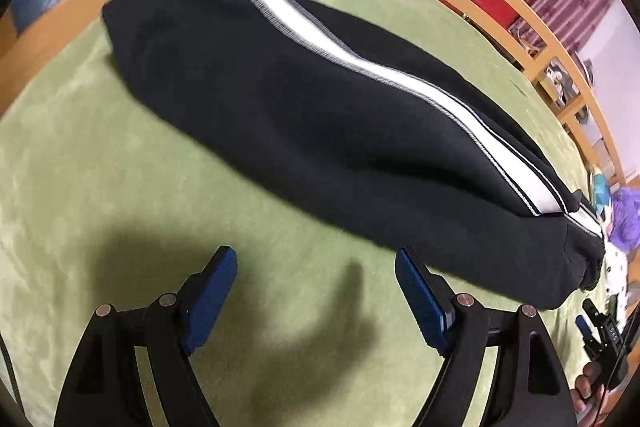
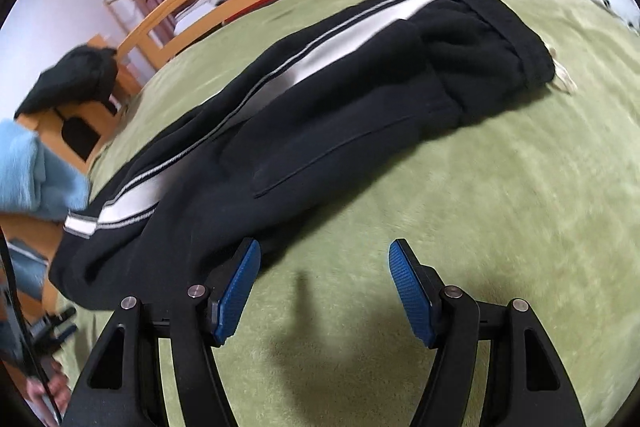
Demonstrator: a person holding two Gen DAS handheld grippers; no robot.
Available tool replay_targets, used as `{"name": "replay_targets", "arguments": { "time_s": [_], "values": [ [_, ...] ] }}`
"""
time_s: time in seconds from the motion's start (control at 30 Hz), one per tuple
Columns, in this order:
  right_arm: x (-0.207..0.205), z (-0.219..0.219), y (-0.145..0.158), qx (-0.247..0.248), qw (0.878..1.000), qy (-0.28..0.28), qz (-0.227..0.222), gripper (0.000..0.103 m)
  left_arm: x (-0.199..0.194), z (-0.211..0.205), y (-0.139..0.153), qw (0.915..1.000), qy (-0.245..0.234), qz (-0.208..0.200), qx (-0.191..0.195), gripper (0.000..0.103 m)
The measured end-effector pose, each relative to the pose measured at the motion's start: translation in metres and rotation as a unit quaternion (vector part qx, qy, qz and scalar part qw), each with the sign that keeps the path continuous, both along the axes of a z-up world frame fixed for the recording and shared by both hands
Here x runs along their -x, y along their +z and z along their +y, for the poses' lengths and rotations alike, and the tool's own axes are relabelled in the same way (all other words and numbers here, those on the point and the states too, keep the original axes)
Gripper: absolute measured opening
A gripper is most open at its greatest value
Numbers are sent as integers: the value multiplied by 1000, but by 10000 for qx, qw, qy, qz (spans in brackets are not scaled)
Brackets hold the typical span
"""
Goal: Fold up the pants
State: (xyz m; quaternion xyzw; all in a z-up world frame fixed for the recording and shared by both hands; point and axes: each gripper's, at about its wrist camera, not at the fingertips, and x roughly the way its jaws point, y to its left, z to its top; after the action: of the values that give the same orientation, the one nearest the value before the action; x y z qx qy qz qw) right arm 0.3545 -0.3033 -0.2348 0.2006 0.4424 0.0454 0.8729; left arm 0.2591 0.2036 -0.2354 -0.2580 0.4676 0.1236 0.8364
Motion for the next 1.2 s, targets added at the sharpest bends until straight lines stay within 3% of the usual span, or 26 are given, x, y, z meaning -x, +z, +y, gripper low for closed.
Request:
{"name": "replay_targets", "arguments": {
  "time_s": [0.27,0.4,0.6,0.73,0.87,0.9,0.93,0.97,1.0,1.07,1.2],
  "values": [
    [-16,-15,-10,-336,9989,-278,-173,69,-15,35,-18,9976,425,-320,440,80],
    [-35,-22,-21,-442,9977,-495,-96,73,-44,54,-25,9959,667,-390,463,80],
    [-66,-33,-44,-1086,9899,-901,-142,76,-88,72,-30,9927,928,-550,531,80],
    [-87,-28,-46,-1094,9882,-1037,-269,86,-108,78,-31,9914,1052,-572,527,81],
    [-109,-13,-44,-839,9902,-1072,-327,86,-113,74,-27,9917,1113,-571,311,80],
    [-110,-14,-44,-820,9899,-1109,-336,80,-113,73,-26,9912,1143,-593,303,70],
    [-114,-12,-43,-802,9894,-1150,-367,63,-112,73,-24,9906,1167,-637,310,58],
    [-115,-13,-43,-722,9888,-1256,-357,50,-111,73,-23,9906,1162,-641,345,34],
    [-115,-18,-43,-702,9884,-1297,-354,29,-106,79,-22,9908,1133,-624,410,22],
    [-110,-25,-40,-828,9866,-1350,-401,19,-107,81,-18,9914,1050,-620,469,12],
    [-88,-28,-20,-658,9858,-1413,-622,13,-89,75,1,9917,1021,-711,336,11]
  ]
}}
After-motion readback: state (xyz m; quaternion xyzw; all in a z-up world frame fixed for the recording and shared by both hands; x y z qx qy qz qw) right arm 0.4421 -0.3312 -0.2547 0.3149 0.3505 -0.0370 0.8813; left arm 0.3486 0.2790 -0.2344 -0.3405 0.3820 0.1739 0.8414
